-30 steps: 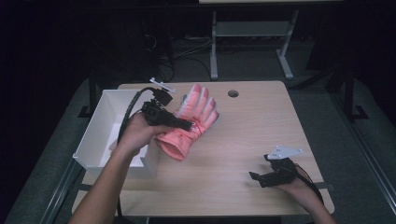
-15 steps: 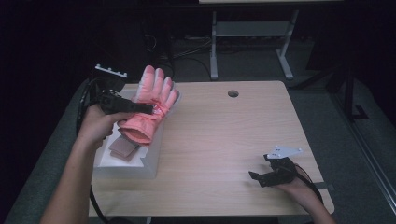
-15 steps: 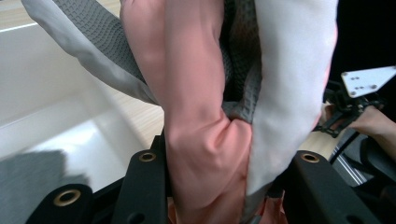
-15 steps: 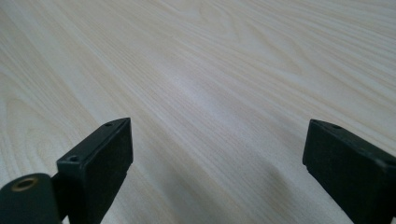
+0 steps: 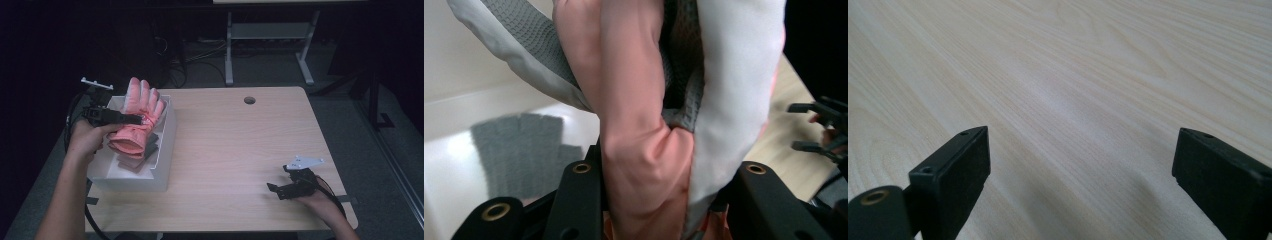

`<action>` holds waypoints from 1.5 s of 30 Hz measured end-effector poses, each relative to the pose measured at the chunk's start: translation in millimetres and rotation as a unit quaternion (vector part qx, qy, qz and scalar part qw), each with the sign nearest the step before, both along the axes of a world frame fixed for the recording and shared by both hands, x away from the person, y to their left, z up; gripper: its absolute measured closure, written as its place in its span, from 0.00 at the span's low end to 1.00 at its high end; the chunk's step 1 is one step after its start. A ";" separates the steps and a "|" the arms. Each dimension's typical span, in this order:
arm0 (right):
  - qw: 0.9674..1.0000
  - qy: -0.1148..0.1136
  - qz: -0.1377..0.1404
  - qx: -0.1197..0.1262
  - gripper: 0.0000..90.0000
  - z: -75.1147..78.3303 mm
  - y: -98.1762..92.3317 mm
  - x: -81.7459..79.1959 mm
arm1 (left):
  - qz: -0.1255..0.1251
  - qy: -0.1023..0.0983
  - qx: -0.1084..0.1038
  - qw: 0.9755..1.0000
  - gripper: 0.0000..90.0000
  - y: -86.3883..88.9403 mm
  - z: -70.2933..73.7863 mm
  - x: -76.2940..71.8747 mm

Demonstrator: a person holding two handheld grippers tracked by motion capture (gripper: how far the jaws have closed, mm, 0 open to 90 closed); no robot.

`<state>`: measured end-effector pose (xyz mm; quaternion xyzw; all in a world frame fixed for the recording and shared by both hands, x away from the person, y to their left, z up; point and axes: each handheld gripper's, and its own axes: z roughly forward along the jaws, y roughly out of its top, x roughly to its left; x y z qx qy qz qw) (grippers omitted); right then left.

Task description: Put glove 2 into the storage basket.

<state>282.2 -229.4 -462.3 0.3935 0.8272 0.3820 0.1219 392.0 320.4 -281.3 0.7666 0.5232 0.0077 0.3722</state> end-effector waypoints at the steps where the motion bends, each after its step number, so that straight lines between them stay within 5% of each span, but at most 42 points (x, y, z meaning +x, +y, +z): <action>1: 1.000 -0.002 0.002 -0.001 0.09 -0.3 -0.3 0.3 | 0.003 0.004 0.004 1.000 0.68 1.4 -3.4 1.5; 13: 1.000 -0.003 0.001 0.000 0.09 -0.4 -1.3 0.7 | 0.025 0.054 0.025 0.998 0.68 1.2 -56.4 16.6; 25: 1.000 -0.004 0.001 -0.001 0.09 -0.5 -1.2 0.7 | 0.021 0.097 0.046 0.994 0.67 -10.6 -105.6 29.7; 29: 1.000 -0.004 0.001 -0.002 0.09 -0.1 -2.4 0.5 | 0.023 0.108 0.038 0.993 0.66 -12.1 -117.6 31.9; 35: 1.000 -0.003 0.000 -0.001 0.09 -0.5 -1.5 0.8 | 0.015 0.105 0.039 0.994 0.56 -14.3 -122.9 32.6; 40: 1.000 -0.003 0.000 -0.001 0.09 -0.4 -1.5 0.8 | 0.006 0.099 0.038 0.994 0.32 -12.4 -122.1 32.3; 45: 1.000 -0.004 0.001 0.000 0.09 -0.4 -1.4 0.9 | 0.004 0.093 0.051 0.994 0.21 -12.3 -117.2 31.0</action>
